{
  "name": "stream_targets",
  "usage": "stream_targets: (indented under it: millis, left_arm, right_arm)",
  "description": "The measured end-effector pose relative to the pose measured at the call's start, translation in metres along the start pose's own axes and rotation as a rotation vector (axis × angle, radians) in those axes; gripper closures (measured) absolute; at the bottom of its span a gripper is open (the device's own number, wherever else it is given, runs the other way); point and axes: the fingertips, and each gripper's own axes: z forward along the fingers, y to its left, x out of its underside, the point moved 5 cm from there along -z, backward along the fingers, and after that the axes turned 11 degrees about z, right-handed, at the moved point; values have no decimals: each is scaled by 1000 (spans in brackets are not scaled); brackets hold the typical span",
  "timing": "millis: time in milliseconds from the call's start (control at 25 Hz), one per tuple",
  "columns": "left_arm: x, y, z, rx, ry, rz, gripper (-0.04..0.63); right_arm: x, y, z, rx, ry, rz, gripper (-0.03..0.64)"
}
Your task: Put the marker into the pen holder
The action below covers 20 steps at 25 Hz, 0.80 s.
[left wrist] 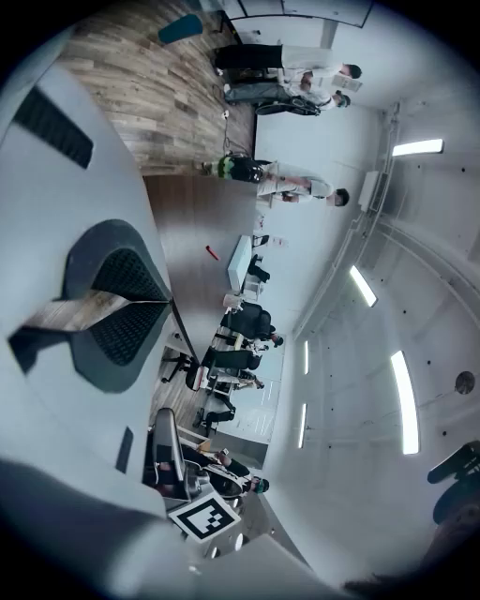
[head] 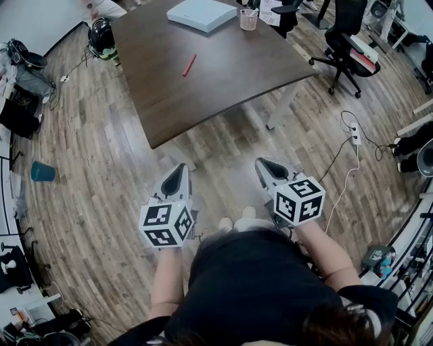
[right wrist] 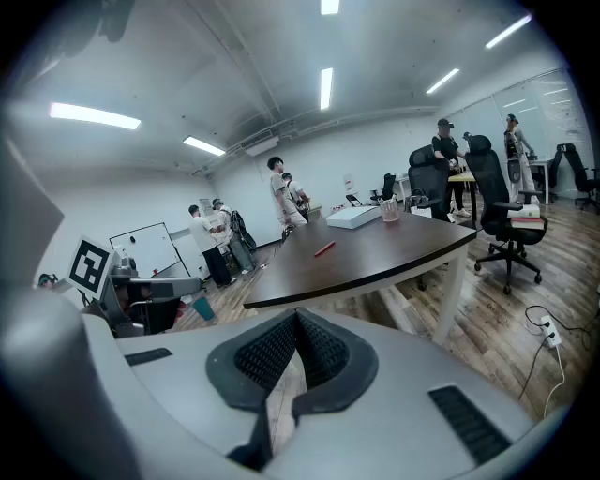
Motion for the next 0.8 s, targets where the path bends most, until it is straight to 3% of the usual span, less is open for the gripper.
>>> stream_targets:
  millis: [800]
  left_arm:
    - [-8, -22, 44, -26, 28, -18, 566]
  right_arm:
    - [-23, -45, 11, -42, 28, -25, 598]
